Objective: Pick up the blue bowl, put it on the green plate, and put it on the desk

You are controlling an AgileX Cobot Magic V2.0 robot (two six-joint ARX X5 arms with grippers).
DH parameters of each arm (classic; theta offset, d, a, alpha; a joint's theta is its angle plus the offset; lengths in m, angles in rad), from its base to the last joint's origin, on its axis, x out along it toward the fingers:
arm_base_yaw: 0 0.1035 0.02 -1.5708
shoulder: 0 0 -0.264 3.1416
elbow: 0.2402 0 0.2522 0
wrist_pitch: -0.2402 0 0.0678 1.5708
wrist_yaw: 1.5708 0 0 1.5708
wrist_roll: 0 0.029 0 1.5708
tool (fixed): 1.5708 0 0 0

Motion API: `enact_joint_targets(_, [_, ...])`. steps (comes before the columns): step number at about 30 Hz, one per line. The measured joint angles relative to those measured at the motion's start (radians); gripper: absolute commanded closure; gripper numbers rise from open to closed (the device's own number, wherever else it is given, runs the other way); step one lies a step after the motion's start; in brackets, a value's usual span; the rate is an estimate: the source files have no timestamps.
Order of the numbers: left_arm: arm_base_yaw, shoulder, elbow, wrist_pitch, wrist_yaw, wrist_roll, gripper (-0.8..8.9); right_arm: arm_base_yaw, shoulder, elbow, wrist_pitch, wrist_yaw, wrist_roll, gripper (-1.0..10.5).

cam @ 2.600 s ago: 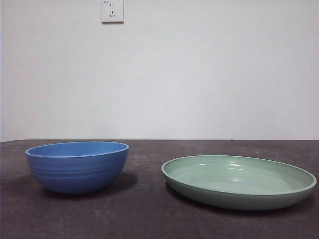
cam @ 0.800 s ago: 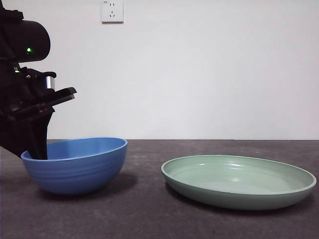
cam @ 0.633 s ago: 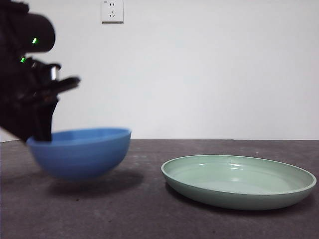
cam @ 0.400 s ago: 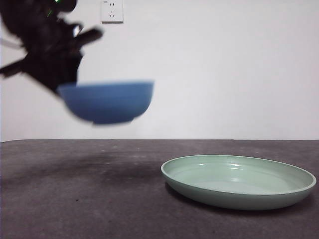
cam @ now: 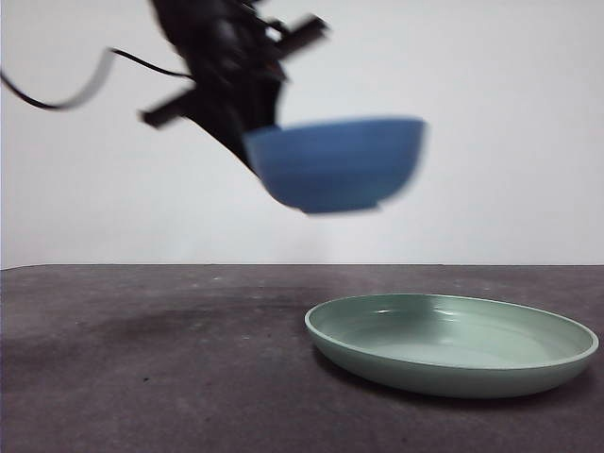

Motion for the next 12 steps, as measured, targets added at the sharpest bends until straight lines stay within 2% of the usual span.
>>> enact_joint_targets(12, [-0.148,0.316,0.257,-0.011,-0.068,0.0,7.99,0.0,0.0,0.0,0.0,0.002,0.0,3.7])
